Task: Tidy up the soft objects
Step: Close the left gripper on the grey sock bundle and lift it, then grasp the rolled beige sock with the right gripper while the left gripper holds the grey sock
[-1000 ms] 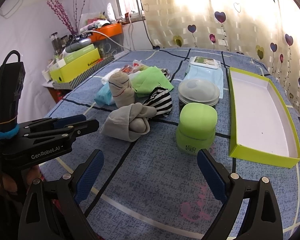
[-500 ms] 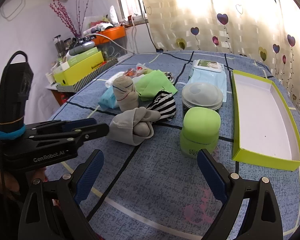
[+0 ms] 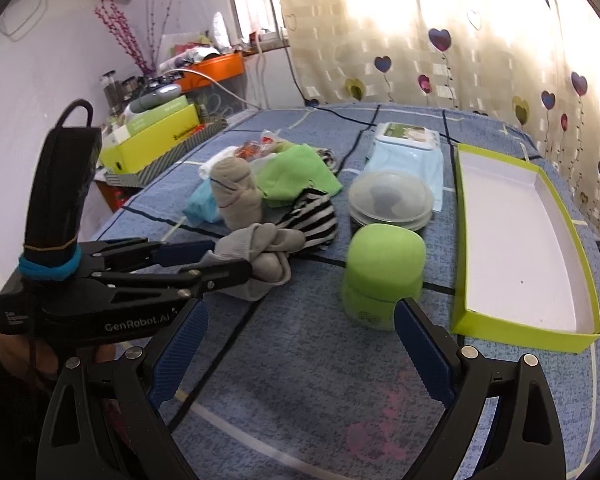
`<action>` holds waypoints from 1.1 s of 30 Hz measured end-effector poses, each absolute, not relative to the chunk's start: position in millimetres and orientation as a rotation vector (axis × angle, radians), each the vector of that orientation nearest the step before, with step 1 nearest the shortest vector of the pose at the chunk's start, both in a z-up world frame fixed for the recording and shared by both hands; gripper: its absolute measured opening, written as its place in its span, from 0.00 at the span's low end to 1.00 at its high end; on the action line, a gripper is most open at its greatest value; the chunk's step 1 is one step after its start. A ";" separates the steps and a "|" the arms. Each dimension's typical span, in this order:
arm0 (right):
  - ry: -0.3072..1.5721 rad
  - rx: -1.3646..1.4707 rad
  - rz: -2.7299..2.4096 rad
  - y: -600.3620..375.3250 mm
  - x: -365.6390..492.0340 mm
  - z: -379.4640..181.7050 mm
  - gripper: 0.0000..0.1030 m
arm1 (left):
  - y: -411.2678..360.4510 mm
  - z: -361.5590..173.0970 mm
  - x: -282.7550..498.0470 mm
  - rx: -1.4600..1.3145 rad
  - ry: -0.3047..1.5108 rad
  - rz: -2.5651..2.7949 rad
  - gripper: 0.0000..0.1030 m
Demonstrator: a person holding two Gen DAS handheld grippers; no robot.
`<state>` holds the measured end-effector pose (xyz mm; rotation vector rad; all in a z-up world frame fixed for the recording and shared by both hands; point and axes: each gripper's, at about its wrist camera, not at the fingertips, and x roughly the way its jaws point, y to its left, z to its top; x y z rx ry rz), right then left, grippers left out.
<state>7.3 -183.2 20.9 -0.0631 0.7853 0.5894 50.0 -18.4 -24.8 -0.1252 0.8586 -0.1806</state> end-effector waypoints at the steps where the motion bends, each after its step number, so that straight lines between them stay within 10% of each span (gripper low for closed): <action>1: 0.787 -0.060 0.585 -184.2 8.6 20.5 0.92 | -20.6 -25.8 50.5 -0.120 0.855 -0.182 0.50; 24: 0.770 -0.102 0.576 -165.7 18.4 32.9 0.92 | 27.1 -11.8 22.5 -0.198 0.789 -0.086 0.20; 33: 0.745 -0.184 0.661 -106.9 41.7 38.9 0.65 | 74.9 -4.8 13.0 -0.256 0.744 0.044 0.20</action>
